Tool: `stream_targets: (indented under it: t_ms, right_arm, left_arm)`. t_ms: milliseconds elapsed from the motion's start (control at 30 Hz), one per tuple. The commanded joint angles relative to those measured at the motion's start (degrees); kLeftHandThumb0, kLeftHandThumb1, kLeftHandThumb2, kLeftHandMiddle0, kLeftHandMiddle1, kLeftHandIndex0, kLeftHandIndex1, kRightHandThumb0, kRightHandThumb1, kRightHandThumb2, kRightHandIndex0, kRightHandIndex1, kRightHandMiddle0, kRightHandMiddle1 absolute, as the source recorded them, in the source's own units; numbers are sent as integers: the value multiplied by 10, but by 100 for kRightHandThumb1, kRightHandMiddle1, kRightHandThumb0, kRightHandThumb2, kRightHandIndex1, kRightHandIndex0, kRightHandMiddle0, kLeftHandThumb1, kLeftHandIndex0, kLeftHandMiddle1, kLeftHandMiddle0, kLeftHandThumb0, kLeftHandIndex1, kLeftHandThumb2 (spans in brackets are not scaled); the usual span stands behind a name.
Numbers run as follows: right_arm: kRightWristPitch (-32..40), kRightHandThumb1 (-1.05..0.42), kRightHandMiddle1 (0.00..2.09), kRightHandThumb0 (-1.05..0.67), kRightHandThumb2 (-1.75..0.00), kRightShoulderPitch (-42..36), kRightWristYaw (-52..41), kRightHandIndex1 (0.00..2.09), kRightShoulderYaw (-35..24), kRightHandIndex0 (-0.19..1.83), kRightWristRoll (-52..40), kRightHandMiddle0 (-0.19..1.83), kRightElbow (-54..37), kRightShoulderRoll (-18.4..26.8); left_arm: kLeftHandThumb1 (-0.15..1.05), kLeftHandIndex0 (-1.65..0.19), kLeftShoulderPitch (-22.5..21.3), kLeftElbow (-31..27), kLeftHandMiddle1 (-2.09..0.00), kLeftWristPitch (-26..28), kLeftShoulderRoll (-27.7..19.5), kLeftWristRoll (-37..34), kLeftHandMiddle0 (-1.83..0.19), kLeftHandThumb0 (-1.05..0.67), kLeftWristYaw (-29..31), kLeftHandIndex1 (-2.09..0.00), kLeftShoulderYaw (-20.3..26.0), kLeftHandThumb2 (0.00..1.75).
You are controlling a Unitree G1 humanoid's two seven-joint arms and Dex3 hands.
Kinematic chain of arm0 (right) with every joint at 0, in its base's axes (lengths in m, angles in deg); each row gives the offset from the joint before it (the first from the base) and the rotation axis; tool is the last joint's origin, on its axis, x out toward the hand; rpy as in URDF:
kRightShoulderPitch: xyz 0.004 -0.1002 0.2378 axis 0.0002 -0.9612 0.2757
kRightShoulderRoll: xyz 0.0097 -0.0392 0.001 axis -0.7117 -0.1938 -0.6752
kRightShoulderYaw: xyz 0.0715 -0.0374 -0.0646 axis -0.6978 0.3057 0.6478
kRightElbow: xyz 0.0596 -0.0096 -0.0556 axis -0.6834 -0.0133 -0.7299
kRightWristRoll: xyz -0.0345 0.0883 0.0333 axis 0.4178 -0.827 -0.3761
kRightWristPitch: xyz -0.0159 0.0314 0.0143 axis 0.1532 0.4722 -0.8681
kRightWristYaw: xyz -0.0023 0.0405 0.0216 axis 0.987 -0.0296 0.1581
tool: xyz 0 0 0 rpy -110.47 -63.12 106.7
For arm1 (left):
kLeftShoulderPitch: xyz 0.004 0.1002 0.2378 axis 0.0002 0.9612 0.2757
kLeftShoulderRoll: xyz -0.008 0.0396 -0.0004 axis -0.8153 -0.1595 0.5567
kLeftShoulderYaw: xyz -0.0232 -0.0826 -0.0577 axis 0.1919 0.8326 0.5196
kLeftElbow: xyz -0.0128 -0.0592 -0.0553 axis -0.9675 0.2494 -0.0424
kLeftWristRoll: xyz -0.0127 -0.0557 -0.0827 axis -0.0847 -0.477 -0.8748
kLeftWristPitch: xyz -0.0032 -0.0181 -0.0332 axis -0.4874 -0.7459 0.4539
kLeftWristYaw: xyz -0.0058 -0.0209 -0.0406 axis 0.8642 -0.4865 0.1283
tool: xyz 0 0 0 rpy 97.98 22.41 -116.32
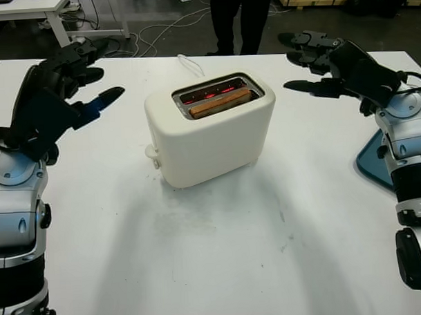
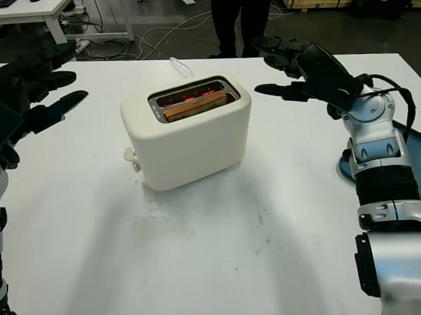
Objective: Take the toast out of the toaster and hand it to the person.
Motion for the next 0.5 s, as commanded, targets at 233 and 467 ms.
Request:
stream_targets:
  t_ms: [233,467]
  right_arm:
    - [-11,-92,1,-75,-11,18,-7,3,1,33,-3,32,8,-6]
    - [-2,-92,0,-73,-9,19,-9,1,-2,29,-10,31,4,-9]
  left_arm:
    - [92,-45,-6,-5,-73,19,0,-1,-12,-63,1,0,-11,13]
    - [92,-45,-7,1,-77,12,4,-5,-10,-64,1,-1,-13,13]
